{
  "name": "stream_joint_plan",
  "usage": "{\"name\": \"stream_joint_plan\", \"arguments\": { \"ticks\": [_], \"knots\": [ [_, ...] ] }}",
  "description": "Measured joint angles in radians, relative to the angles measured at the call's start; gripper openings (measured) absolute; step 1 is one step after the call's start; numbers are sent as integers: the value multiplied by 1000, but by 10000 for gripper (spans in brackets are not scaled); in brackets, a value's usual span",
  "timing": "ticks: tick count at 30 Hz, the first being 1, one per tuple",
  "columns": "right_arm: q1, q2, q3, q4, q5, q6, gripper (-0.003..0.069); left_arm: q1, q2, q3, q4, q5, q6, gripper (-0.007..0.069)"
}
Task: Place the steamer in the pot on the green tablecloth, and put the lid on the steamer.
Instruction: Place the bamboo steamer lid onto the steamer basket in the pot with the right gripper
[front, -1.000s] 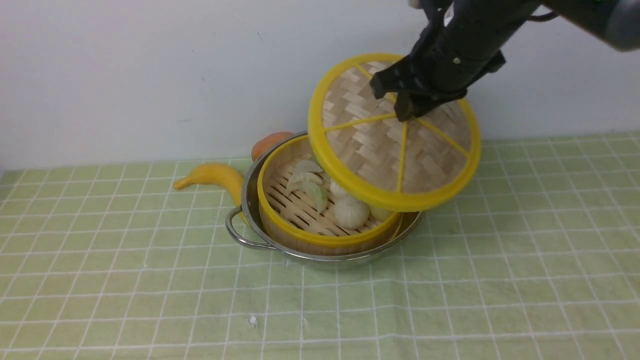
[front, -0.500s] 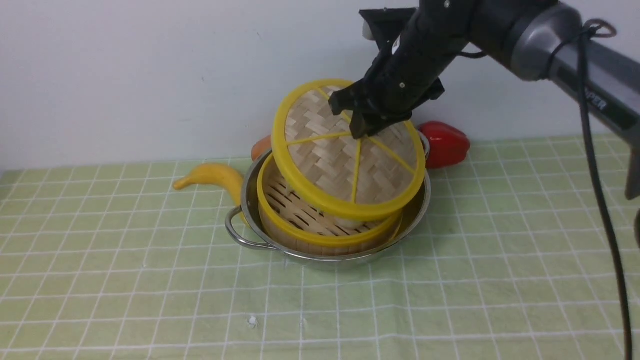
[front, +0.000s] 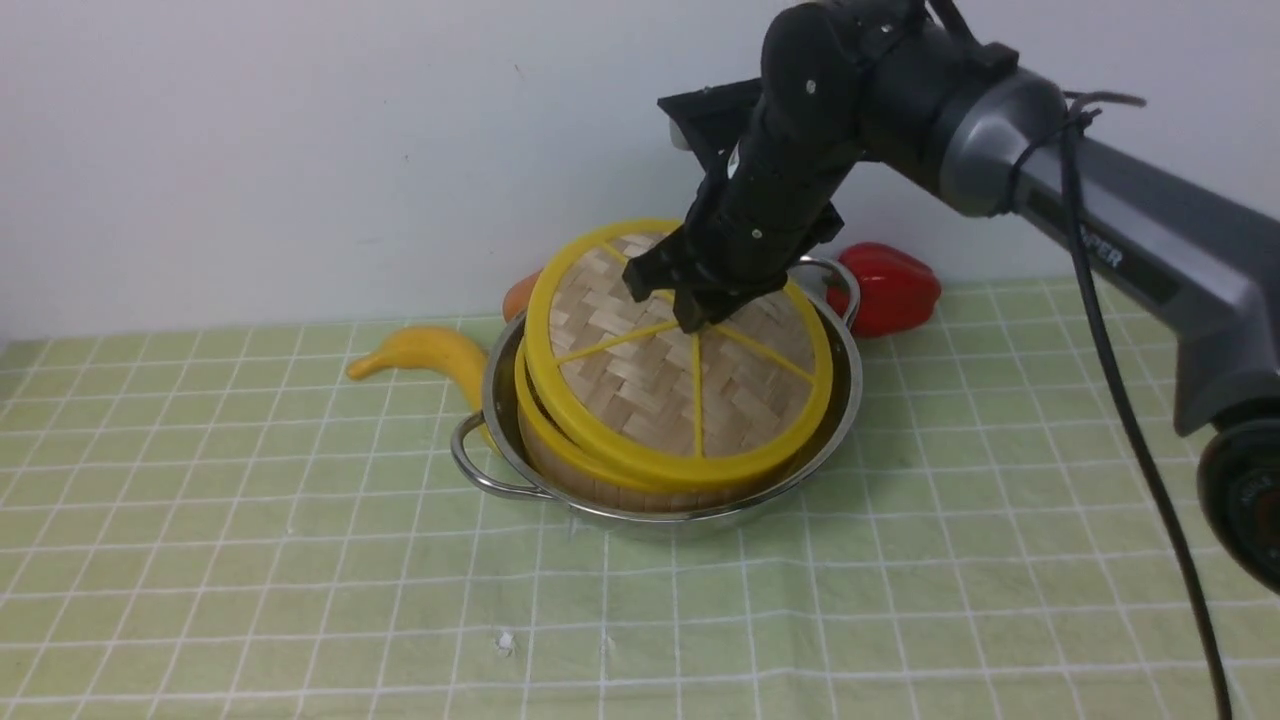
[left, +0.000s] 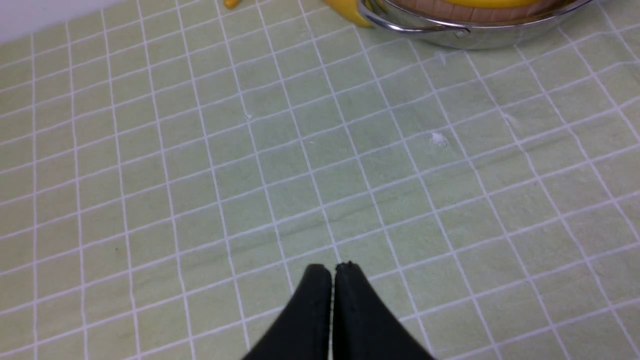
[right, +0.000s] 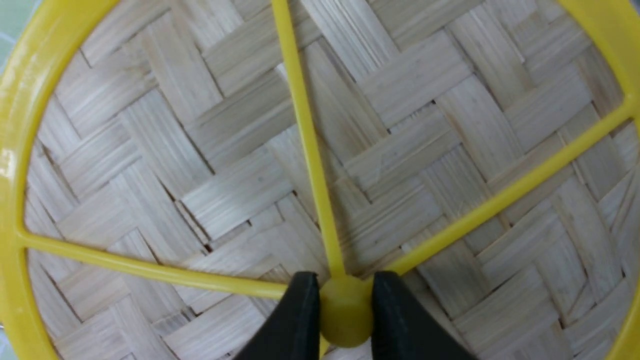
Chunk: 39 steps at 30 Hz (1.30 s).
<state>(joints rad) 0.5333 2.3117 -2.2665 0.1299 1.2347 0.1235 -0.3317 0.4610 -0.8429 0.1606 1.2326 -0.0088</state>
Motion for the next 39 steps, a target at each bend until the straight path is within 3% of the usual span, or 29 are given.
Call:
{"name": "stream_joint_plan", "arguments": {
  "ticks": [39],
  "knots": [
    [4,45,-1,33,-103,-104,146,0,0,0,-1,0,0,1]
  ]
}}
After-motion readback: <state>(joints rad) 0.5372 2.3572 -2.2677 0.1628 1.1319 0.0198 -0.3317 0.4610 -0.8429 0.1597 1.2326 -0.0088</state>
